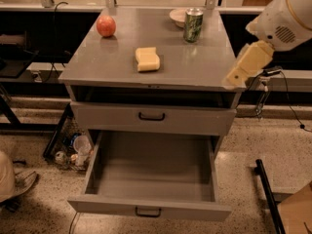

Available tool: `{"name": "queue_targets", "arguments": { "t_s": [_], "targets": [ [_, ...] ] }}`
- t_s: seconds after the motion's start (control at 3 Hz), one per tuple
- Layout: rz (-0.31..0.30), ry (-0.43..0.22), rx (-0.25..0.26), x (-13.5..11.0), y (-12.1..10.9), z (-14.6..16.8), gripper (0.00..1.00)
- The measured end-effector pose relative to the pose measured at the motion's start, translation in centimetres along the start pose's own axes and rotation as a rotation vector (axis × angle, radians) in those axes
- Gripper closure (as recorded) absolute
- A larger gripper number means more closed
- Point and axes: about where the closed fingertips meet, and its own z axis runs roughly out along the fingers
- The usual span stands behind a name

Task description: Place sponge into middle drawer

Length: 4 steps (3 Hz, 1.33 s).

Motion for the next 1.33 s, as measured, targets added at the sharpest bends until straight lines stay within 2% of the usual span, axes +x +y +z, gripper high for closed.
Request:
{"name": "queue_targets", "arguments": {
  "t_s": [0.33,0.67,1.0,1.33],
  "targets": [
    [0.144,-0.116,0.046,-2.9,-2.4,4.1,0.0],
    [0.167,-0.17,0.108,-4.2,-4.1,3.7,0.0],
    [0.167,-0.17,0.108,-4.2,-4.1,3.7,0.0],
    [0.212,-0.228,0.068,-5.1,-3.4,7.1,0.0]
  ]
}}
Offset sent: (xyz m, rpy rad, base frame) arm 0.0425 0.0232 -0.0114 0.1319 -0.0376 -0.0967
